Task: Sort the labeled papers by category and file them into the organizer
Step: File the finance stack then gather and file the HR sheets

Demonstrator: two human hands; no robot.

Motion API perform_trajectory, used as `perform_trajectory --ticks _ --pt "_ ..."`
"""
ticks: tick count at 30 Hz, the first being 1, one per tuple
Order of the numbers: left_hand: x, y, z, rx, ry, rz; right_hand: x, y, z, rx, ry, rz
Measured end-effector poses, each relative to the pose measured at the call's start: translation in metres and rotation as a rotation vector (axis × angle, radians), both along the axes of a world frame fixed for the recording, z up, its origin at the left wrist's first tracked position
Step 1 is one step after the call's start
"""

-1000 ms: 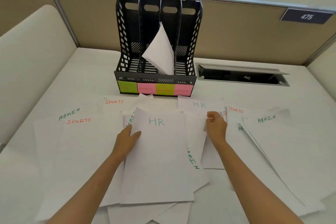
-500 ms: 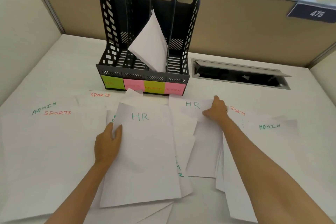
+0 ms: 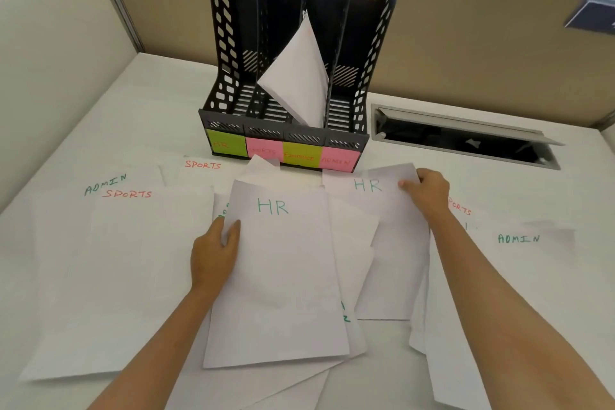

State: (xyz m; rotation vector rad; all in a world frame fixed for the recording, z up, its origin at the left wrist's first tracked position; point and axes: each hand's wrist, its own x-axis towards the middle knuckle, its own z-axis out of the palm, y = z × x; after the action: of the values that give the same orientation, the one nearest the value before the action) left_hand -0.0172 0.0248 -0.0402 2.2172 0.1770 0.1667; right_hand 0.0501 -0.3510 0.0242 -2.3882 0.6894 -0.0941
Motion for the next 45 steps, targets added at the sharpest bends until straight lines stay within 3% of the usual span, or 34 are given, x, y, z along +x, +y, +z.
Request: perform_trajectory --ticks 8,15,18,21,24,33,37,41,45 --pt "0.001 0.009 0.000 -0.166 0.075 -0.038 -0.018 0.036 0.072 -0.102 -0.515 0.211" --pt "0.003 0.015 0.002 -0.220 0.159 -0.095 -0.034 0.061 0.167 -0.242 -1.141 0.222" --pt "0.005 0.018 0.004 -0.227 0.199 -0.127 -0.034 0.064 0.198 -0.252 -1.252 0.223" --pt "0.007 0.021 0.009 -0.250 0.235 -0.145 -0.033 0.072 0.210 -0.167 -1.187 0.223" --pt "0.007 0.022 0.012 -0.297 0.280 -0.168 -0.036 0.084 0.199 -0.057 -0.989 0.222" --pt "0.010 0.025 0.017 -0.419 0.452 -0.119 -0.039 0.135 0.040 0.074 -0.406 0.310" --pt "0.011 0.029 0.017 -0.420 0.470 -0.190 -0.049 0.152 -0.010 0.144 -0.170 0.226" --pt "0.011 0.032 0.012 -0.321 0.405 -0.280 -0.054 0.160 -0.025 0.273 -0.092 0.141" --pt "0.012 0.033 0.013 -0.362 0.400 -0.296 -0.060 0.155 -0.030 0.327 -0.141 0.081"
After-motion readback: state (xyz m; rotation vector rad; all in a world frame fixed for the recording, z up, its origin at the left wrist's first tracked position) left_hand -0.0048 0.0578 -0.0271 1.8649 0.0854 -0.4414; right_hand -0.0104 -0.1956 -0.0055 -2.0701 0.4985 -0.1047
